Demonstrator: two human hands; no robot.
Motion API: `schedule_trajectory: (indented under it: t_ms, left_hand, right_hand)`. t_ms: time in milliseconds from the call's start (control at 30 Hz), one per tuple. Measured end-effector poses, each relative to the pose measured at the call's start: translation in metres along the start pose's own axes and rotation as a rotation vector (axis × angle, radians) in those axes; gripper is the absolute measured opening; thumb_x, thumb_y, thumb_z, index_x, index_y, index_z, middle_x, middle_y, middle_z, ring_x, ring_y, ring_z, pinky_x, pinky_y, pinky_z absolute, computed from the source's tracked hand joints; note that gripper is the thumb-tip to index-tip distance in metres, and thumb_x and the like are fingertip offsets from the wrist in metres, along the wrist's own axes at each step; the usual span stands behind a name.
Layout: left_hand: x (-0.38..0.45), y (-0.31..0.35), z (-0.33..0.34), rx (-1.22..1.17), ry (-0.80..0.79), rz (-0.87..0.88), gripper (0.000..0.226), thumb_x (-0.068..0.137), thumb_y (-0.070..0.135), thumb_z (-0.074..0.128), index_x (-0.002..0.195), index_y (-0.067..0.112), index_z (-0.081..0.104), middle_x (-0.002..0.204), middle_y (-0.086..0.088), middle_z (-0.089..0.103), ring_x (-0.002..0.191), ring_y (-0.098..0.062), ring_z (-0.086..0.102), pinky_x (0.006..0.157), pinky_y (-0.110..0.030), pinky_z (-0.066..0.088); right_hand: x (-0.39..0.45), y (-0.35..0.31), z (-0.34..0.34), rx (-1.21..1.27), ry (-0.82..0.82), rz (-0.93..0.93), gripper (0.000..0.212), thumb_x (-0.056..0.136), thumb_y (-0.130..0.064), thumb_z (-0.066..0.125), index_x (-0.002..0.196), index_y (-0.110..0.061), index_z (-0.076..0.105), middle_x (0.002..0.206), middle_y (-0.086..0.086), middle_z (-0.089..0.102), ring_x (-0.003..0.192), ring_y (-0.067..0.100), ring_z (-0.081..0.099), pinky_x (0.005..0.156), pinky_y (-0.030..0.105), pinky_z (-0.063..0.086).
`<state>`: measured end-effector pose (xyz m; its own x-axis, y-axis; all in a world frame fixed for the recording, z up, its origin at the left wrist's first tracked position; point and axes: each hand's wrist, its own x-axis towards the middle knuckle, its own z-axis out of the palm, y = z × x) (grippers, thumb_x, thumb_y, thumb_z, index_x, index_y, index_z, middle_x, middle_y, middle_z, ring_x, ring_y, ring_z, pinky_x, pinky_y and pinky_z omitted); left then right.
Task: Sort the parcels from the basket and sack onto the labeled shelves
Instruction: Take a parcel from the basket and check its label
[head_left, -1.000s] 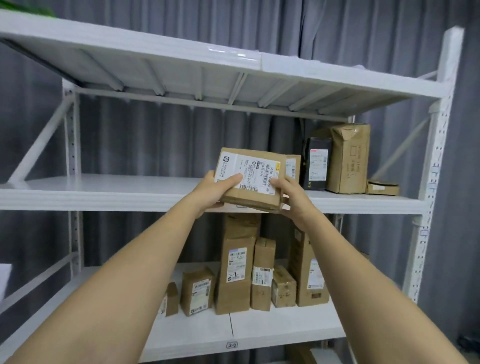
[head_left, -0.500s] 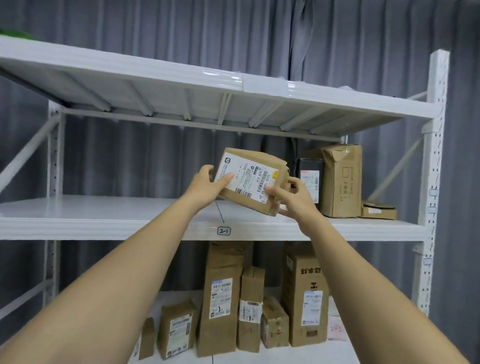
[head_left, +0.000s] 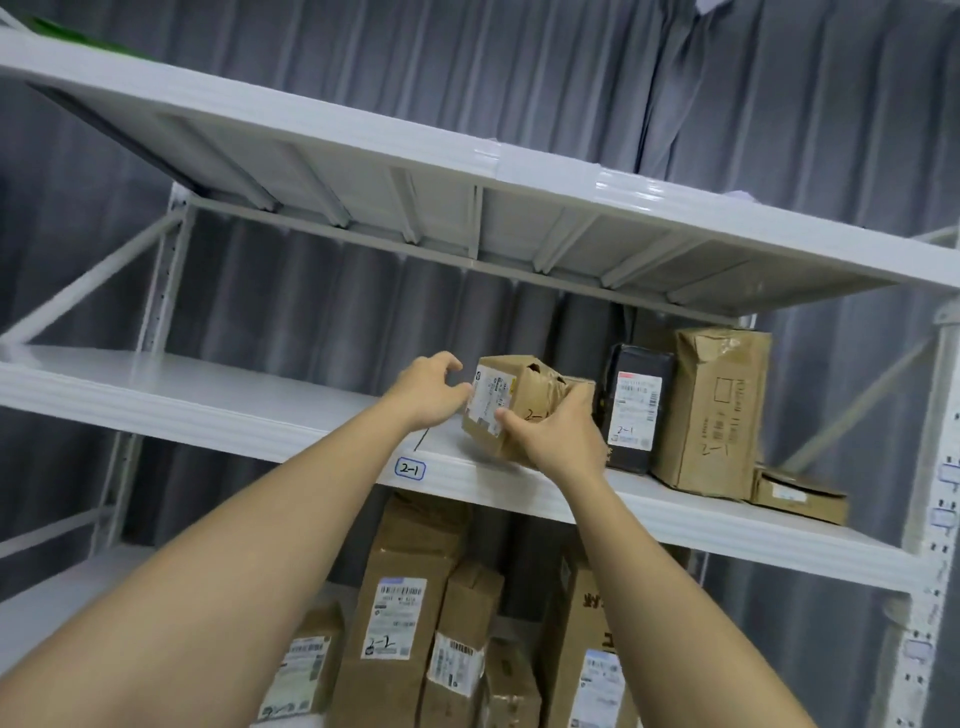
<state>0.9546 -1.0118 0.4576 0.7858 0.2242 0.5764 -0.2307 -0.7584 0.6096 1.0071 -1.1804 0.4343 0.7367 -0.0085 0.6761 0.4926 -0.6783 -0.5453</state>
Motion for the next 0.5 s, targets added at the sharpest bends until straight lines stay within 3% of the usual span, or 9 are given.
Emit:
schedule_trajectory:
  t_ms: [100,333,400,500]
  left_hand:
    - [-0.001,-0.002,0.012,-0.011,-0.044,0.011,0.045,0.098,0.029,0.051,0.141,0.021,0.041,0.145,-0.005,0.043,0.131,-0.022,0.043,0.098,-0.031,0.037]
    - [0.009,-0.004,0.041,-0.043,-0.146,0.019,0.065,0.099,0.024,0.05,0.153,0.028,0.013,0.157,-0.006,0.024,0.14,-0.028,0.032,0.108,-0.037,0.033]
    - [0.014,-0.007,0.052,-0.034,-0.142,0.02,0.082,0.094,0.03,0.058,0.153,0.03,0.001,0.159,-0.007,0.011,0.14,-0.031,0.031,0.109,-0.039,0.032]
    - [0.024,-0.013,0.066,-0.042,-0.105,0.061,0.1,0.084,0.038,0.07,0.151,0.039,-0.005,0.158,-0.001,-0.002,0.142,-0.033,0.024,0.113,-0.045,0.028]
  right_hand:
    - [0.003,0.006,0.017,-0.045,0.02,-0.037,0.087,0.069,-0.07,0.07,0.125,-0.015,0.033,0.125,0.004,0.051,0.109,0.026,0.056,0.074,0.035,0.045]
    - [0.016,0.036,0.026,0.124,-0.183,-0.118,0.098,0.07,-0.067,0.073,0.139,-0.019,0.022,0.138,0.003,0.043,0.119,0.025,0.051,0.085,0.036,0.045]
    - [0.018,0.049,0.021,0.21,-0.205,-0.118,0.089,0.074,-0.067,0.069,0.137,-0.023,0.023,0.133,-0.001,0.043,0.115,0.021,0.051,0.085,0.034,0.043]
    - [0.025,0.071,0.015,0.368,-0.196,-0.091,0.054,0.09,-0.06,0.053,0.127,-0.03,0.027,0.122,-0.001,0.048,0.098,0.011,0.054,0.085,0.032,0.042]
